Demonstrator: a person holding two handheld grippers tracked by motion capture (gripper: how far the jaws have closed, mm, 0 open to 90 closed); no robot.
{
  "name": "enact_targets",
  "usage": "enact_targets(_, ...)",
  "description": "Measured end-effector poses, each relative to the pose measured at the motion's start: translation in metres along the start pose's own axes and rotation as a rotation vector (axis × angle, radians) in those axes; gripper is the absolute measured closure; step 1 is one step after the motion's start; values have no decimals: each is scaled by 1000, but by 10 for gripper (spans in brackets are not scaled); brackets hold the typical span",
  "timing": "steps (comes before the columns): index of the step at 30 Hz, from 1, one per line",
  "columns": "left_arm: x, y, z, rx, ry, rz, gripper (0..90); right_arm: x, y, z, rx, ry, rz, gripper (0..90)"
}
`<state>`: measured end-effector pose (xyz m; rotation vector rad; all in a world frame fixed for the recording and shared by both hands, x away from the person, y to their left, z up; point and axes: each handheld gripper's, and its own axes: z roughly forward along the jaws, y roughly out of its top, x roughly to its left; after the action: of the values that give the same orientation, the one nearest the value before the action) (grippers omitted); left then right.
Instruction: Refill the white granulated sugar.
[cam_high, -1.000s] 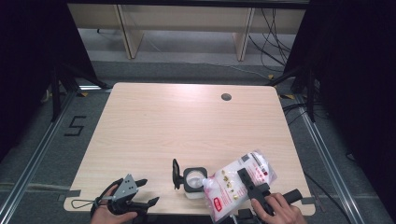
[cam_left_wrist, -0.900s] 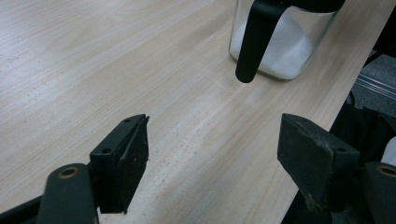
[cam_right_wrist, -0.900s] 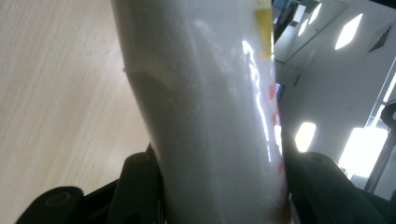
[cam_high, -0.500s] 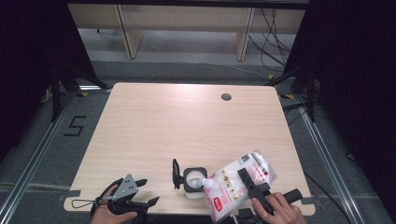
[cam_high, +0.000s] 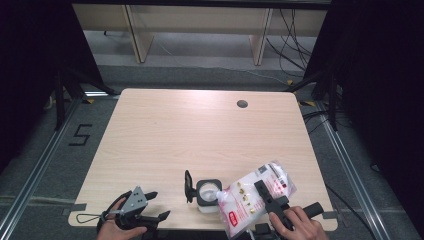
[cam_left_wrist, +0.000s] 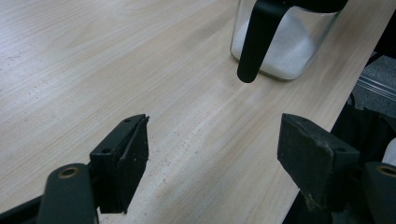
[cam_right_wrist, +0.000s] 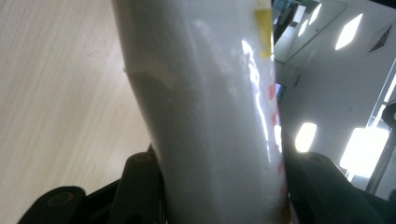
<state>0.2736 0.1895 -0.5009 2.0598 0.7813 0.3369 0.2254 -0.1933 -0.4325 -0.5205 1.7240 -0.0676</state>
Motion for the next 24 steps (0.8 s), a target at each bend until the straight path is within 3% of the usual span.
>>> enact_targets(8, 0, 0, 0, -5, -3, -6, 244, -1, -1, 2, -25, -11, -7, 599)
enact_targets(11, 2, 1, 0, -2, -1, 28, 244, -2, -2, 2, -27, -8, -12, 599)
enact_targets(14, 0, 0, 0, -2, 0, -3, 244, -2, -2, 2, -29, -10, -10, 600)
enact_targets(16, 0, 0, 0, -2, 0, 3, 245, 4, -2, 1, -18, -17, 54, 600)
enact_targets(19, 0, 0, 0, -4, -4, -2, 244, 4, -2, 1, -19, -19, 58, 600)
enact_targets(21, 0, 0, 1, -4, -5, 2, 244, 1, -2, 2, -28, -22, 26, 600)
enact_targets(24, 0, 1, 1, -2, -6, 6, 244, 1, -1, 1, -30, -22, 31, 601)
